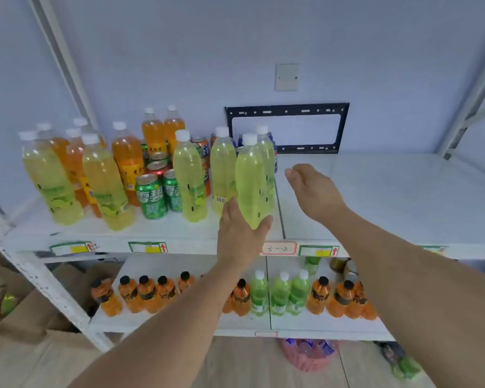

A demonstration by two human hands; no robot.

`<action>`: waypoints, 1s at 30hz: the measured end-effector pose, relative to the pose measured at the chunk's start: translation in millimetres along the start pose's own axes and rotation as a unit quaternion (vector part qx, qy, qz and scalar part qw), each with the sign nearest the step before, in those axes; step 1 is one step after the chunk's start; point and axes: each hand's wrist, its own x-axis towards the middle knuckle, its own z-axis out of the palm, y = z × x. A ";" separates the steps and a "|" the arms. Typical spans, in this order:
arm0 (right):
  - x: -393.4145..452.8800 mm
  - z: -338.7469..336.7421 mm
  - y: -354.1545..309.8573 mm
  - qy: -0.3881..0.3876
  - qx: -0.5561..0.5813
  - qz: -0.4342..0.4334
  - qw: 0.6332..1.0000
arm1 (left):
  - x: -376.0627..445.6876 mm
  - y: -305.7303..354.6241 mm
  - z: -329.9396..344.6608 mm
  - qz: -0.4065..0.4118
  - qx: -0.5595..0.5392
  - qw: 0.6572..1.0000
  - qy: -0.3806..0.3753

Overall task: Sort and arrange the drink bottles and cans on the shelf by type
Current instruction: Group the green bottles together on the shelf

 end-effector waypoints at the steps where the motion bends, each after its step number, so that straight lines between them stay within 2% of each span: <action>1: 15.1 1.8 6.9 -0.012 0.050 0.014 0.999 | 6.7 0.9 10.4 -0.025 -0.012 1.000 0.008; 4: 56.8 13.8 19.2 -0.098 0.156 0.028 0.982 | 22.1 -1.9 33.0 -0.078 -0.058 0.994 0.045; 7: 93.6 34.7 27.1 -0.156 0.250 0.021 0.955 | 37.2 -7.0 44.5 -0.084 -0.120 0.986 0.085; 9: 109.9 49.1 36.9 -0.184 0.296 0.015 0.937 | 44.3 -8.7 45.8 -0.084 -0.123 0.985 0.088; 15: 131.2 71.7 59.2 -0.264 0.347 0.027 0.900 | 59.4 -15.8 42.6 -0.094 -0.141 0.982 0.083; 18: 133.8 71.5 63.3 -0.242 0.362 0.033 0.900 | 59.2 -21.3 36.1 -0.094 -0.175 0.979 0.051; 23: 119.1 54.4 74.8 -0.155 0.395 0.092 0.901 | 39.0 -4.1 30.7 -0.071 -0.273 0.959 -0.036; 30: 68.2 -8.3 110.0 -0.003 0.407 0.181 0.895 | 6.3 59.6 68.5 -0.065 -0.409 0.903 -0.116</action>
